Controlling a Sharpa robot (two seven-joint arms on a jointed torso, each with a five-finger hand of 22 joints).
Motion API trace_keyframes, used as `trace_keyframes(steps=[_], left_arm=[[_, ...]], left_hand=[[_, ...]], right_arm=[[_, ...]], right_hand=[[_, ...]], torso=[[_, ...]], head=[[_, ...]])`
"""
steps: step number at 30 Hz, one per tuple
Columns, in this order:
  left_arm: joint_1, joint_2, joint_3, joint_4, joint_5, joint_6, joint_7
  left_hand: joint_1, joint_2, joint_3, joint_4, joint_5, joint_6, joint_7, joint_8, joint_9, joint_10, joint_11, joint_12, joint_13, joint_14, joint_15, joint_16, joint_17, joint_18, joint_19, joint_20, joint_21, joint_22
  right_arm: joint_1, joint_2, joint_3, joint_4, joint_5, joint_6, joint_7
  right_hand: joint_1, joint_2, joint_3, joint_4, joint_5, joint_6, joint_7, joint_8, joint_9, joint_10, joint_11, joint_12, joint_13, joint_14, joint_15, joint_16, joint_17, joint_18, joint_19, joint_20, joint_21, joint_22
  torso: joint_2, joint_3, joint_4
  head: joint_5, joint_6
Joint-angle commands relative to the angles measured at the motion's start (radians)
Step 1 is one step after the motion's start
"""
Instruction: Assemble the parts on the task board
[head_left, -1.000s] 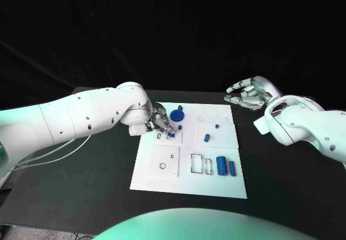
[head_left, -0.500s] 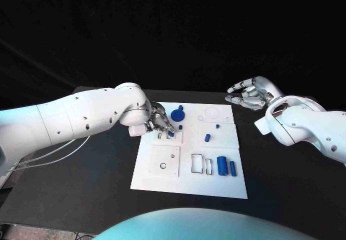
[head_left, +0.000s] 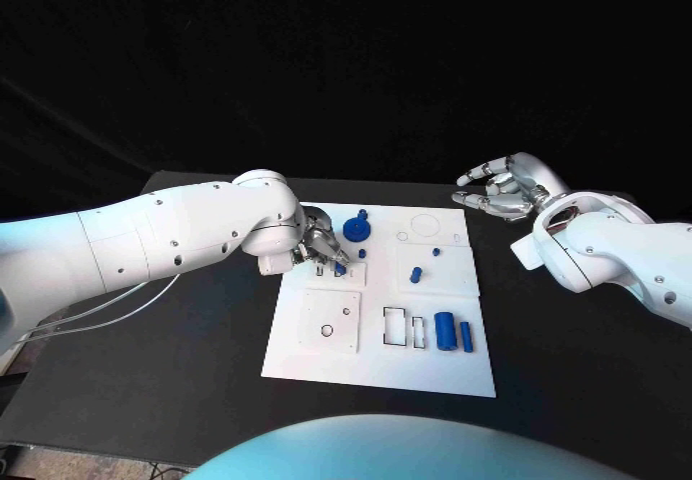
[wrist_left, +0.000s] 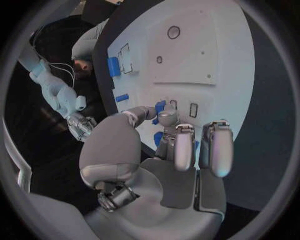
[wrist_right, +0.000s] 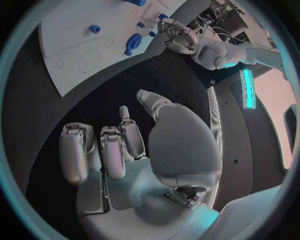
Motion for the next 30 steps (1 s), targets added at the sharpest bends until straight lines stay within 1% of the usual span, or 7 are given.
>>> trace_keyframes(steps=[1, 6, 14, 18, 22, 29, 30], left_arm=[[-0.002, 0.004, 0.0, 0.005, -0.073, -0.009, 0.005], [-0.005, 0.006, -0.001, 0.006, -0.091, -0.012, 0.004], [-0.008, 0.007, -0.001, 0.008, -0.109, -0.02, 0.004], [-0.008, 0.007, -0.001, 0.01, -0.115, -0.015, 0.004], [-0.009, 0.007, -0.001, 0.011, -0.127, -0.007, 0.003], [-0.011, 0.007, -0.001, 0.013, -0.133, 0.015, -0.001], [-0.012, 0.007, -0.001, 0.013, -0.134, 0.018, -0.002]], left_hand=[[-0.013, -0.001, 0.194, -0.2, 0.007, 0.019, -0.011, 0.005, 0.003, 0.007, 0.0, -0.005, -0.002, 0.097, -0.006, 0.003, 0.227, -0.006, 0.05, -0.008, 0.006, 0.19], [-0.017, -0.002, 0.195, -0.202, 0.012, 0.02, -0.011, 0.008, 0.004, 0.007, 0.0, -0.005, -0.003, 0.097, -0.007, 0.004, 0.228, -0.006, 0.05, -0.008, 0.006, 0.19], [-0.022, -0.003, 0.197, -0.207, 0.024, 0.02, -0.012, 0.014, 0.006, 0.009, -0.001, -0.004, -0.003, 0.097, -0.008, 0.005, 0.229, -0.006, 0.052, -0.01, 0.008, 0.192], [-0.022, -0.003, 0.198, -0.208, 0.026, 0.021, -0.012, 0.015, 0.007, 0.009, -0.002, -0.004, -0.004, 0.097, -0.009, 0.006, 0.23, -0.006, 0.052, -0.01, 0.008, 0.192], [-0.022, -0.003, 0.198, -0.208, 0.027, 0.021, -0.013, 0.015, 0.007, 0.009, -0.002, -0.004, -0.004, 0.097, -0.009, 0.006, 0.23, -0.007, 0.052, -0.01, 0.009, 0.193], [-0.022, -0.003, 0.198, -0.21, 0.029, 0.021, -0.013, 0.017, 0.008, 0.01, -0.002, -0.005, -0.005, 0.098, -0.009, 0.007, 0.23, -0.007, 0.052, -0.01, 0.009, 0.193], [-0.022, -0.003, 0.198, -0.21, 0.029, 0.021, -0.013, 0.017, 0.008, 0.01, -0.002, -0.005, -0.005, 0.098, -0.009, 0.007, 0.23, -0.007, 0.052, -0.01, 0.009, 0.193]], right_arm=[[-0.001, 0.001, 0.0, 0.0, -0.009, 0.013, 0.006], [-0.002, 0.001, 0.0, 0.0, -0.009, 0.014, 0.006], [-0.003, 0.002, 0.0, -0.001, -0.008, 0.014, 0.007], [-0.004, 0.002, 0.0, -0.001, -0.008, 0.014, 0.007], [-0.005, 0.002, 0.0, -0.002, -0.007, 0.015, 0.007], [-0.006, 0.002, 0.0, -0.002, -0.007, 0.016, 0.007], [-0.006, 0.002, 0.0, -0.002, -0.007, 0.016, 0.008]], right_hand=[[-0.007, 0.0, 0.004, -0.001, 0.004, 0.002, -0.002, 0.004, 0.001, -0.004, 0.001, -0.005, 0.043, 0.103, -0.001, 0.004, 0.259, 0.019, 0.025, 0.0, -0.005, 0.203], [-0.007, 0.0, 0.004, -0.001, 0.004, 0.002, -0.002, 0.004, 0.001, -0.004, 0.001, -0.005, 0.043, 0.103, -0.001, 0.004, 0.259, 0.019, 0.025, 0.0, -0.005, 0.203], [-0.007, 0.0, 0.004, -0.001, 0.004, 0.002, -0.002, 0.004, 0.001, -0.004, 0.001, -0.005, 0.043, 0.103, -0.001, 0.004, 0.259, 0.019, 0.025, 0.0, -0.005, 0.203], [-0.009, -0.001, 0.008, 0.0, 0.007, 0.001, -0.002, 0.004, 0.002, -0.004, 0.001, -0.005, 0.044, 0.103, -0.002, 0.004, 0.258, 0.02, 0.024, 0.0, -0.007, 0.202], [-0.009, -0.001, 0.008, 0.0, 0.007, 0.001, -0.002, 0.004, 0.002, -0.004, 0.001, -0.005, 0.044, 0.103, -0.002, 0.004, 0.258, 0.02, 0.024, 0.0, -0.007, 0.202], [-0.009, -0.001, 0.008, 0.0, 0.007, 0.001, -0.002, 0.004, 0.002, -0.004, 0.001, -0.005, 0.044, 0.103, -0.002, 0.004, 0.258, 0.02, 0.024, 0.0, -0.007, 0.202], [-0.009, -0.001, 0.008, 0.0, 0.007, 0.001, -0.002, 0.004, 0.002, -0.004, 0.001, -0.005, 0.044, 0.103, -0.002, 0.004, 0.258, 0.02, 0.024, 0.0, -0.007, 0.202]], torso=[[0.001, -0.0001, -0.0001], [0.001, 0.0, -0.0011], [0.001, -0.0005, -0.0008], [0.001, -0.0003, -0.0006], [0.001, -0.0009, -0.0005], [0.001, -0.0009, 0.0], [0.001, -0.0005, -0.0004]], head=[[0.0, 0.001], [0.002, 0.0], [0.002, -0.001], [0.002, -0.003], [0.002, -0.004], [0.002, -0.006], [0.002, -0.007]])
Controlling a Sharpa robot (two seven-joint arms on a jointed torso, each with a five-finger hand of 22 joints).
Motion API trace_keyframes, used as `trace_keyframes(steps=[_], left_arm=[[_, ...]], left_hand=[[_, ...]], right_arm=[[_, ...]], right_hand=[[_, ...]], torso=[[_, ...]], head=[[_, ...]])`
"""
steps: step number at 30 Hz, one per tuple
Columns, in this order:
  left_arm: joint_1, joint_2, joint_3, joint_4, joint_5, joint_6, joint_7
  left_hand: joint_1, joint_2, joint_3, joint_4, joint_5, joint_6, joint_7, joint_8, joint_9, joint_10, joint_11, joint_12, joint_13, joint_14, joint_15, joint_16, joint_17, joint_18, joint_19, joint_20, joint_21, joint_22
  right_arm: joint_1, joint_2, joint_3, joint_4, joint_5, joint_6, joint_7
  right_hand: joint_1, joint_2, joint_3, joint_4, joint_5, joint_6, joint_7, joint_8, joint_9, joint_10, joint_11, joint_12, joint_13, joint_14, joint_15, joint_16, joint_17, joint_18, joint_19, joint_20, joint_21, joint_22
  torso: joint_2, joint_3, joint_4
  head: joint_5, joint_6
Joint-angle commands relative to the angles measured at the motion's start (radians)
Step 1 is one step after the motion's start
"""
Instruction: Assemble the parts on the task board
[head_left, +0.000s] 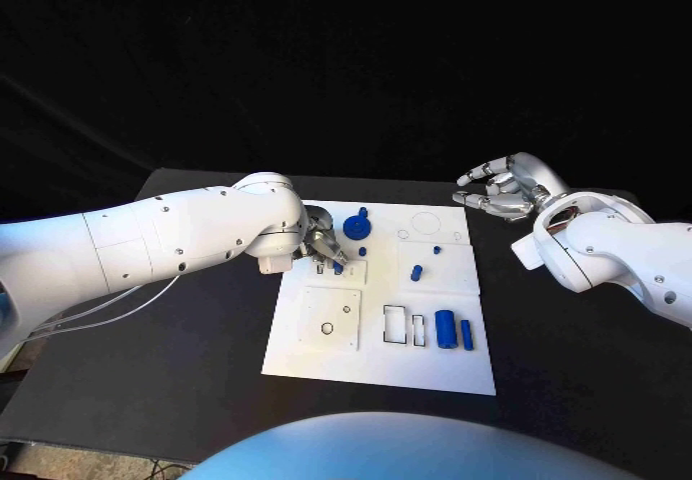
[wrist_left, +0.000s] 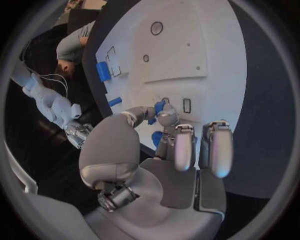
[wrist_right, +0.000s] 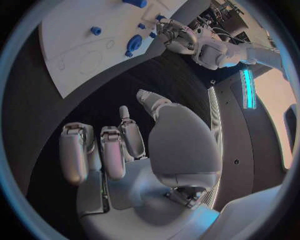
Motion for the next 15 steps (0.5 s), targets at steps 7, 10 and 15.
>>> trace_keyframes(steps=[7, 10, 15], left_arm=[[-0.006, 0.004, 0.0, 0.003, -0.026, 0.034, -0.004], [-0.008, 0.004, 0.0, 0.003, -0.031, 0.037, -0.004], [-0.01, 0.004, 0.0, 0.005, -0.05, 0.04, -0.001]], left_hand=[[-0.005, 0.006, 0.201, -0.208, 0.004, 0.013, -0.007, 0.004, 0.002, 0.006, 0.002, -0.006, -0.002, 0.098, -0.01, 0.01, 0.233, -0.008, 0.051, -0.007, 0.008, 0.197], [-0.005, 0.006, 0.201, -0.208, 0.004, 0.013, -0.007, 0.004, 0.002, 0.006, 0.002, -0.007, -0.003, 0.098, -0.01, 0.009, 0.233, -0.008, 0.051, -0.007, 0.008, 0.197], [-0.005, 0.006, 0.201, -0.208, 0.004, 0.013, -0.007, 0.005, 0.002, 0.006, 0.002, -0.008, -0.004, 0.098, -0.01, 0.009, 0.232, -0.008, 0.051, -0.007, 0.008, 0.196]], right_arm=[[-0.002, 0.001, 0.0, 0.0, -0.007, 0.015, 0.007], [-0.002, 0.001, 0.0, 0.0, -0.007, 0.014, 0.007], [-0.002, 0.001, 0.0, 0.0, -0.007, 0.013, 0.007]], right_hand=[[-0.012, -0.001, 0.01, 0.0, 0.008, 0.001, -0.002, 0.005, 0.001, -0.004, 0.001, -0.005, 0.043, 0.103, -0.002, 0.004, 0.258, 0.02, 0.024, -0.001, -0.003, 0.202], [-0.012, -0.001, 0.01, 0.0, 0.008, 0.001, -0.002, 0.005, 0.001, -0.004, 0.001, -0.005, 0.043, 0.103, -0.002, 0.004, 0.258, 0.02, 0.024, -0.001, -0.003, 0.202], [-0.014, -0.002, 0.011, 0.001, 0.008, 0.001, -0.002, 0.005, 0.002, -0.005, 0.001, -0.006, 0.042, 0.103, -0.002, 0.004, 0.257, 0.02, 0.023, -0.001, -0.005, 0.201]], torso=[[0.0, 0.0001, -0.0004], [0.0, -0.0002, -0.0008], [0.0, 0.0006, -0.0001]], head=[[-0.001, -0.003], [0.0, -0.003], [-0.001, -0.003]])
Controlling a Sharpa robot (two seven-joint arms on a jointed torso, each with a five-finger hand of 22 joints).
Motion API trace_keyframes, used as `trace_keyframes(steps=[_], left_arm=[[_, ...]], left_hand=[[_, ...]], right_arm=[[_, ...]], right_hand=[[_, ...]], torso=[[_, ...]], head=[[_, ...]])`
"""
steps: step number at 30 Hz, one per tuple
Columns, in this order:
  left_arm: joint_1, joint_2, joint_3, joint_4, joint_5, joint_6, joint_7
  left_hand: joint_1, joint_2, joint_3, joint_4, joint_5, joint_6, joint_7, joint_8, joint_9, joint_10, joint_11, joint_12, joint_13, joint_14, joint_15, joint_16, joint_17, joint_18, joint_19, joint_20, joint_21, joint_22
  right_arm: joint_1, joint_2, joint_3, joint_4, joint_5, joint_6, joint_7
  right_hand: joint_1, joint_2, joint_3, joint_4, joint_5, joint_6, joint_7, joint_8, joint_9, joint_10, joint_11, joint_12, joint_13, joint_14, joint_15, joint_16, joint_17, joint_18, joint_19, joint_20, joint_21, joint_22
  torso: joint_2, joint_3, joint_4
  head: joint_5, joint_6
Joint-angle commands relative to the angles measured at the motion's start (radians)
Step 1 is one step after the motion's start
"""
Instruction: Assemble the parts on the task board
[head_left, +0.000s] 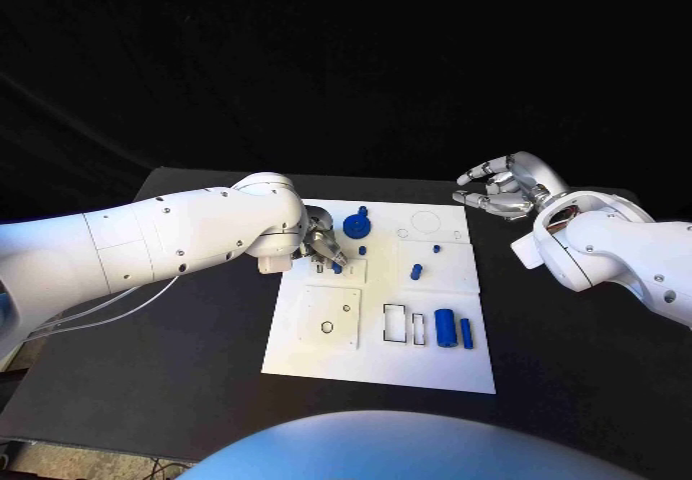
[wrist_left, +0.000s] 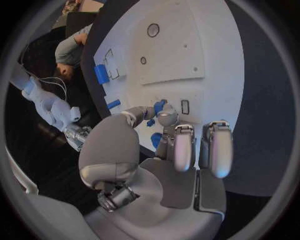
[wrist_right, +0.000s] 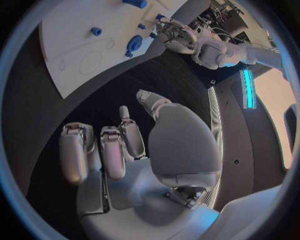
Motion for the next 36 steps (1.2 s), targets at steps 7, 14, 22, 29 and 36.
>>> trace_keyframes(steps=[7, 14, 22, 29, 36], left_arm=[[-0.006, 0.002, -0.002, 0.007, -0.041, 0.026, 0.003], [-0.006, 0.001, -0.002, 0.009, -0.055, 0.024, 0.007], [-0.007, 0.001, -0.002, 0.014, -0.062, 0.029, 0.013], [-0.007, 0.003, -0.002, 0.013, -0.057, 0.025, 0.016], [-0.007, 0.008, -0.002, 0.006, -0.046, 0.018, 0.014]], left_hand=[[0.001, 0.013, 0.202, -0.209, 0.005, 0.007, -0.002, 0.005, -0.001, 0.007, 0.002, -0.003, -0.002, 0.095, -0.007, 0.003, 0.233, -0.008, 0.052, -0.007, 0.005, 0.198], [0.001, 0.013, 0.202, -0.21, 0.005, 0.007, -0.002, 0.005, 0.0, 0.007, 0.001, -0.003, -0.001, 0.095, -0.007, 0.004, 0.233, -0.008, 0.052, -0.008, 0.005, 0.198], [0.0, 0.01, 0.2, -0.212, 0.004, 0.008, -0.002, 0.008, 0.001, 0.01, 0.002, -0.001, -0.001, 0.095, -0.008, 0.005, 0.235, -0.009, 0.053, -0.008, 0.006, 0.199], [-0.021, 0.009, 0.188, -0.204, -0.027, 0.006, -0.006, 0.017, 0.002, 0.014, 0.0, -0.003, -0.006, 0.095, -0.009, 0.005, 0.234, -0.009, 0.054, -0.01, 0.007, 0.201], [-0.069, 0.008, 0.159, -0.166, -0.141, -0.004, -0.019, 0.021, -0.012, 0.019, -0.008, -0.001, -0.013, 0.095, -0.012, 0.004, 0.233, -0.009, 0.054, -0.012, 0.006, 0.203]], right_arm=[[-0.001, 0.001, 0.0, 0.0, -0.007, 0.011, 0.007], [-0.002, 0.001, 0.0, 0.0, -0.007, 0.012, 0.008], [-0.002, 0.001, 0.0, 0.0, -0.007, 0.012, 0.007], [-0.002, 0.002, 0.0, -0.001, -0.007, 0.013, 0.007], [-0.002, 0.002, 0.0, -0.001, -0.007, 0.013, 0.007]], right_hand=[[-0.013, -0.001, 0.005, 0.001, 0.004, 0.001, -0.002, 0.005, 0.001, -0.005, 0.001, -0.006, 0.042, 0.103, -0.002, 0.004, 0.257, 0.02, 0.023, -0.001, -0.005, 0.201], [-0.013, -0.001, 0.005, 0.001, 0.004, 0.001, -0.002, 0.005, 0.001, -0.005, 0.001, -0.006, 0.042, 0.103, -0.002, 0.004, 0.257, 0.02, 0.023, -0.001, -0.005, 0.201], [-0.017, -0.002, 0.009, 0.002, 0.007, 0.001, -0.002, 0.006, 0.002, -0.005, 0.001, -0.006, 0.042, 0.102, -0.002, 0.003, 0.256, 0.02, 0.023, -0.001, -0.006, 0.201], [-0.018, -0.002, 0.01, 0.002, 0.008, 0.0, -0.002, 0.006, 0.002, -0.005, 0.001, -0.007, 0.042, 0.102, -0.002, 0.004, 0.257, 0.02, 0.022, -0.001, -0.006, 0.201], [-0.018, -0.002, 0.01, 0.002, 0.008, 0.0, -0.002, 0.006, 0.002, -0.005, 0.001, -0.007, 0.042, 0.102, -0.002, 0.004, 0.257, 0.02, 0.022, -0.001, -0.006, 0.201]], torso=[[0.0, 0.0002, 0.0002], [0.0, 0.0004, -0.0001], [0.0, 0.0007, -0.0004], [0.0, 0.0013, -0.0004], [0.0, 0.0016, -0.001]], head=[[0.0, 0.0], [0.0, 0.0], [-0.001, 0.0], [-0.001, 0.0], [-0.002, 0.0]])
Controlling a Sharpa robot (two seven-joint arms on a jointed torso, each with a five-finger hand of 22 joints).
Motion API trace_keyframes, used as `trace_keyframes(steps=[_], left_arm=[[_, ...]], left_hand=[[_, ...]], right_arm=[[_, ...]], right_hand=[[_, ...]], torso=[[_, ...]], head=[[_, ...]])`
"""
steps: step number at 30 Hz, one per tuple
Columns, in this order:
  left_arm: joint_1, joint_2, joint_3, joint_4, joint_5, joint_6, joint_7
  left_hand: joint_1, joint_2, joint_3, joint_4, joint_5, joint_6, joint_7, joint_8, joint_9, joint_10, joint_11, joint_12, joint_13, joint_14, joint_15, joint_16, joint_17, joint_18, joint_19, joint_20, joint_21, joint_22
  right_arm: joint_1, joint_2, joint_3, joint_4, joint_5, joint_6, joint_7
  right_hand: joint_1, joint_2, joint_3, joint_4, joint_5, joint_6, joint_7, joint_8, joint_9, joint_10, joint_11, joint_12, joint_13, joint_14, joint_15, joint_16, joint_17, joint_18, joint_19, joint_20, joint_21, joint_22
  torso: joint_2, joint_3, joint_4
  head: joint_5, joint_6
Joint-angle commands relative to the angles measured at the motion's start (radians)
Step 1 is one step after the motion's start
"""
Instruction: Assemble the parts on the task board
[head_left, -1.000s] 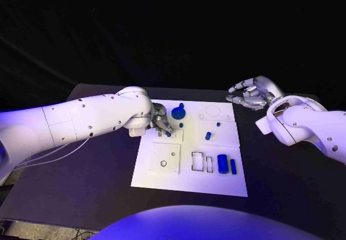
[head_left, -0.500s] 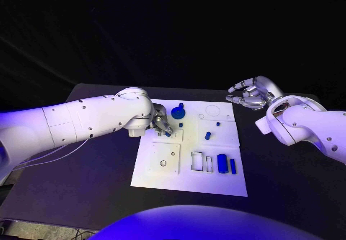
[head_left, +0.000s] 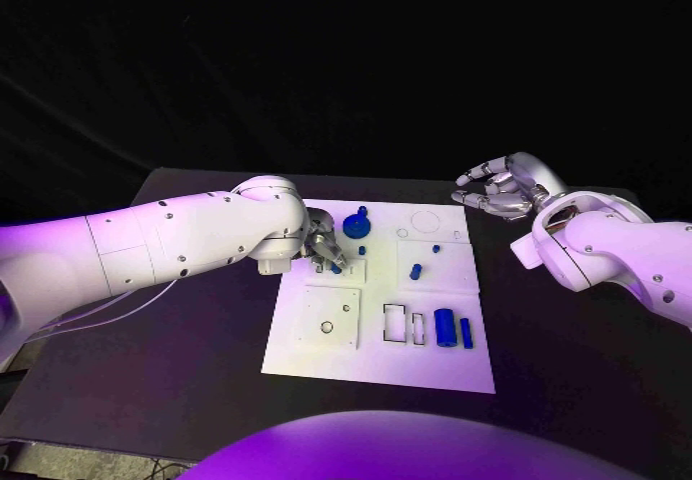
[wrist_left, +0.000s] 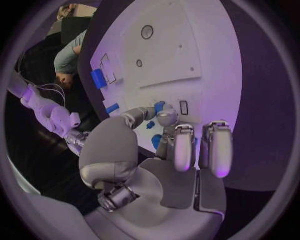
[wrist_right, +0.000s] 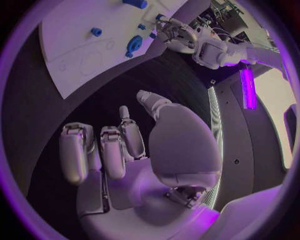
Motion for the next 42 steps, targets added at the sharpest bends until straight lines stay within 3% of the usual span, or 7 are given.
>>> trace_keyframes(steps=[1, 7, 14, 16, 22, 24, 42], left_arm=[[-0.002, 0.005, -0.001, -0.001, 0.008, 0.011, 0.009], [-0.002, 0.008, -0.001, -0.006, 0.012, 0.014, 0.006], [-0.002, 0.009, -0.001, -0.01, 0.013, 0.014, 0.003], [-0.002, 0.008, -0.001, -0.011, 0.013, 0.017, 0.002], [-0.002, 0.007, -0.001, -0.011, 0.014, 0.02, 0.001], [-0.002, 0.007, -0.001, -0.012, 0.014, 0.02, 0.0], [-0.002, -0.004, 0.001, -0.007, 0.011, -0.012, 0.002]], left_hand=[[-0.017, -0.002, 0.086, -0.082, -0.016, 0.0, -0.013, -0.001, -0.006, 0.006, -0.003, 0.0, -0.002, 0.098, -0.008, 0.005, 0.233, -0.009, 0.058, -0.009, 0.003, 0.202], [-0.056, -0.015, 0.043, -0.041, -0.092, 0.012, -0.018, -0.007, -0.03, 0.003, -0.007, 0.006, -0.001, 0.098, -0.01, 0.004, 0.233, -0.01, 0.058, -0.011, 0.002, 0.204], [-0.074, -0.02, 0.024, -0.015, -0.137, 0.017, -0.017, -0.01, -0.044, 0.0, -0.006, 0.008, -0.001, 0.098, -0.01, 0.004, 0.232, -0.009, 0.059, -0.011, 0.001, 0.204], [-0.083, -0.025, 0.01, 0.004, -0.2, 0.019, -0.016, -0.01, -0.053, 0.0, -0.006, 0.012, -0.001, 0.098, -0.01, 0.003, 0.232, -0.01, 0.059, -0.011, 0.001, 0.205], [-0.095, -0.037, -0.019, 0.027, -0.228, 0.023, -0.014, -0.006, -0.059, -0.001, -0.004, 0.016, 0.0, 0.098, -0.008, 0.004, 0.232, -0.01, 0.06, -0.01, 0.0, 0.206], [-0.098, -0.044, -0.049, 0.046, -0.282, 0.024, -0.013, -0.004, -0.063, -0.001, -0.003, 0.017, 0.0, 0.098, -0.008, 0.004, 0.232, -0.01, 0.06, -0.009, 0.0, 0.206], [-0.092, -0.056, -0.147, 0.116, -0.266, 0.03, -0.014, 0.013, -0.068, 0.001, -0.004, 0.027, 0.003, 0.099, -0.008, 0.009, 0.237, -0.011, 0.063, -0.01, 0.002, 0.211]], right_arm=[[-0.001, 0.001, 0.0, 0.0, -0.007, 0.013, 0.007], [-0.001, 0.0, 0.0, 0.001, -0.007, 0.012, 0.007], [-0.001, -0.002, 0.0, 0.002, -0.006, 0.011, 0.007], [-0.001, -0.002, 0.0, 0.002, -0.005, 0.009, 0.008], [-0.001, -0.003, 0.0, 0.002, -0.004, 0.008, 0.009], [-0.001, -0.003, 0.0, 0.002, -0.004, 0.008, 0.009], [-0.001, -0.004, 0.0, 0.001, -0.003, 0.009, 0.008]], right_hand=[[-0.012, -0.003, 0.008, -0.002, 0.004, 0.0, -0.002, 0.006, 0.002, -0.006, 0.001, -0.008, 0.04, 0.102, -0.002, 0.003, 0.256, 0.021, 0.021, -0.001, -0.008, 0.2], [-0.012, -0.003, 0.008, -0.002, 0.004, 0.0, -0.002, 0.006, 0.002, -0.006, 0.001, -0.008, 0.04, 0.102, -0.002, 0.003, 0.256, 0.021, 0.021, -0.001, -0.008, 0.2], [-0.013, -0.003, 0.008, -0.002, 0.004, 0.0, -0.002, 0.006, 0.002, -0.007, 0.001, -0.009, 0.039, 0.102, -0.002, 0.002, 0.254, 0.022, 0.02, -0.001, -0.01, 0.199], [-0.014, -0.004, 0.009, -0.002, 0.005, -0.001, -0.002, 0.006, 0.002, -0.008, 0.001, -0.01, 0.038, 0.101, -0.002, 0.002, 0.253, 0.022, 0.019, -0.001, -0.012, 0.198], [-0.015, -0.004, 0.009, -0.001, 0.004, -0.001, -0.002, 0.006, 0.002, -0.009, 0.001, -0.01, 0.038, 0.101, -0.002, 0.001, 0.251, 0.022, 0.019, -0.001, -0.013, 0.198], [-0.015, -0.005, 0.01, -0.001, 0.004, -0.001, -0.002, 0.006, 0.002, -0.009, 0.001, -0.011, 0.037, 0.1, -0.002, 0.001, 0.25, 0.022, 0.018, -0.001, -0.014, 0.197], [-0.014, -0.005, 0.013, -0.003, 0.003, -0.002, -0.002, 0.006, 0.003, -0.011, 0.0, -0.013, 0.035, 0.1, -0.002, -0.001, 0.247, 0.023, 0.017, -0.001, -0.017, 0.196]], torso=[[0.0, 0.0004, -0.0011], [0.0, 0.0006, -0.0018], [0.0, -0.0001, -0.0004], [0.0, -0.0007, 0.0001], [0.0, -0.0008, 0.0005], [0.0, -0.0011, 0.0007], [-0.001, -0.0012, 0.0004]], head=[[-0.001, 0.0], [-0.003, 0.0], [-0.005, 0.0], [-0.006, 0.0], [-0.007, 0.0], [-0.008, 0.0], [-0.009, 0.0]])
